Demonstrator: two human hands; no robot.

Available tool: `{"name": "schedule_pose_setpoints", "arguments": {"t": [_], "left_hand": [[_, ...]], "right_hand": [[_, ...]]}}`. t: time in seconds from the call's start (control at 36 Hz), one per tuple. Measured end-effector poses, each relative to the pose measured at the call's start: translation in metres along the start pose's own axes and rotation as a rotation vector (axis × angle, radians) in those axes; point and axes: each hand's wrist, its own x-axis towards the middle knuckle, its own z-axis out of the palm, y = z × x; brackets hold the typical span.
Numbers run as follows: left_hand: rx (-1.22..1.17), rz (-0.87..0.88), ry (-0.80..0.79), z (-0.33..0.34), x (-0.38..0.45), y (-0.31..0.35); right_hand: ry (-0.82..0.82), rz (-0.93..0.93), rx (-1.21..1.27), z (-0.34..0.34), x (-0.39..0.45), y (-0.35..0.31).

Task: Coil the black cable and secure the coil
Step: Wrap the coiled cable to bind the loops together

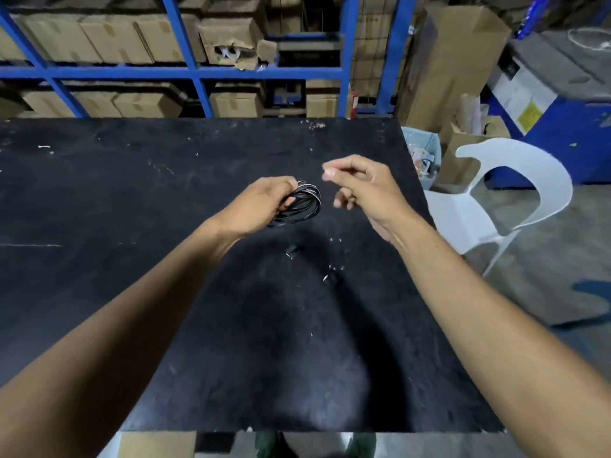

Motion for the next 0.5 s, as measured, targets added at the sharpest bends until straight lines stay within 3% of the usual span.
{"name": "schedule_pose_setpoints", "arguments": {"t": [0.14,0.28,0.5], "left_hand": [[0.031,-0.041,0.006,0.013,0.001,-0.028],[0.042,-0.077,-0.014,0.022,0.003,-0.05],[-0.092,-0.178,-0.018,0.031,-0.004,-0.086]], "right_hand": [[0.135,0.15,-0.311,-0.024,-0.009,0.1],[0.019,0.359,-0.632,-0.03,-0.023,0.192],[0.038,0.463,-0.665,-0.006,-0.007,0.264]]}}
